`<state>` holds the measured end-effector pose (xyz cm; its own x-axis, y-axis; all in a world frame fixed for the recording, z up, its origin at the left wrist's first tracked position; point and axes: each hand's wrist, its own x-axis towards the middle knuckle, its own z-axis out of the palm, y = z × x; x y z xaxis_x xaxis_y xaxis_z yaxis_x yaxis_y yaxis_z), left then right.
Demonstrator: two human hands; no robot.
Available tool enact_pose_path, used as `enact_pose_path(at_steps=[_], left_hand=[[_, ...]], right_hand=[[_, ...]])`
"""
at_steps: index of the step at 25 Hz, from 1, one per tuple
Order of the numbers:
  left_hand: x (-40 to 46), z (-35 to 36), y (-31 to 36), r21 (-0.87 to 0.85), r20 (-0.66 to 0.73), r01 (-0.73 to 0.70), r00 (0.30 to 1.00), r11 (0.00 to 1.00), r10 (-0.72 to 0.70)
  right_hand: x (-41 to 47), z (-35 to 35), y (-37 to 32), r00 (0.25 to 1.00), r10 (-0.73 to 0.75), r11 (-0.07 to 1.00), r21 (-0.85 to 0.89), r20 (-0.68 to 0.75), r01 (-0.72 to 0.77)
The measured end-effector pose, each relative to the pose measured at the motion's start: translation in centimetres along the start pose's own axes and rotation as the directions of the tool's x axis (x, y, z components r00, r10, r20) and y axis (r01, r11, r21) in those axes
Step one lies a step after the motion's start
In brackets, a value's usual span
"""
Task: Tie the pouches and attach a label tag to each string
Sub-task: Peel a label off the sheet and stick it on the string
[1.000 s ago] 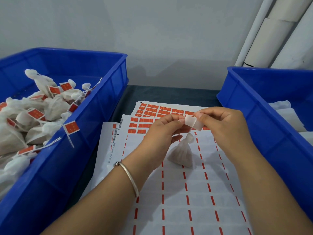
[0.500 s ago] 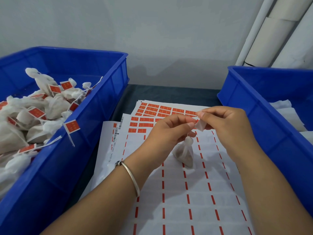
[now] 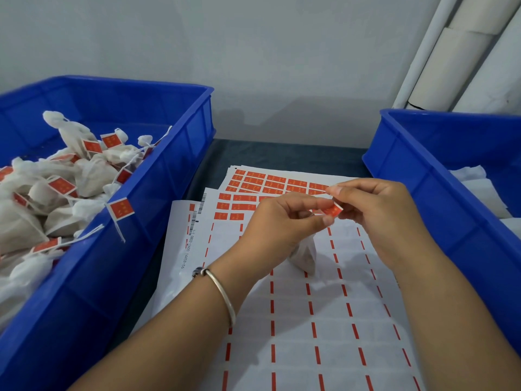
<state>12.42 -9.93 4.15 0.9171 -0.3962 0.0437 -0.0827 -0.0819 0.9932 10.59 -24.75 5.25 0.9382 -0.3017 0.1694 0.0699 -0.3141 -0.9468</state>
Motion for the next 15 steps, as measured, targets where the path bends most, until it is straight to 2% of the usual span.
enact_pose_path(at_steps=[3, 9, 12, 15], left_hand=[[0.05, 0.00, -0.06, 0.050, 0.014, -0.023, 1.000, 0.998, 0.022], [0.48, -0.17, -0.43, -0.055, -0.145, -0.043, 0.989, 0.998, 0.035], [0.65, -0.46, -0.57, -0.096, -0.162, -0.028, 0.987, 0.995, 0.012], [0.74, -0.56, -0.70, -0.137, -0.160, -0.017, 0.987, 0.990, -0.005]], right_hand=[[0.09, 0.03, 0.03, 0.999, 0.033, 0.999, 0.029, -0.001, -0.033], [-0.25, 0.37, -0.34, 0.993, -0.018, 0.999, 0.035, 0.113, 0.014], [-0.59, 0.29, -0.47, 0.976, -0.064, 0.997, 0.051, 0.208, 0.055], [-0.60, 0.33, -0.44, 0.974, -0.058, 0.998, 0.009, 0.219, 0.057]])
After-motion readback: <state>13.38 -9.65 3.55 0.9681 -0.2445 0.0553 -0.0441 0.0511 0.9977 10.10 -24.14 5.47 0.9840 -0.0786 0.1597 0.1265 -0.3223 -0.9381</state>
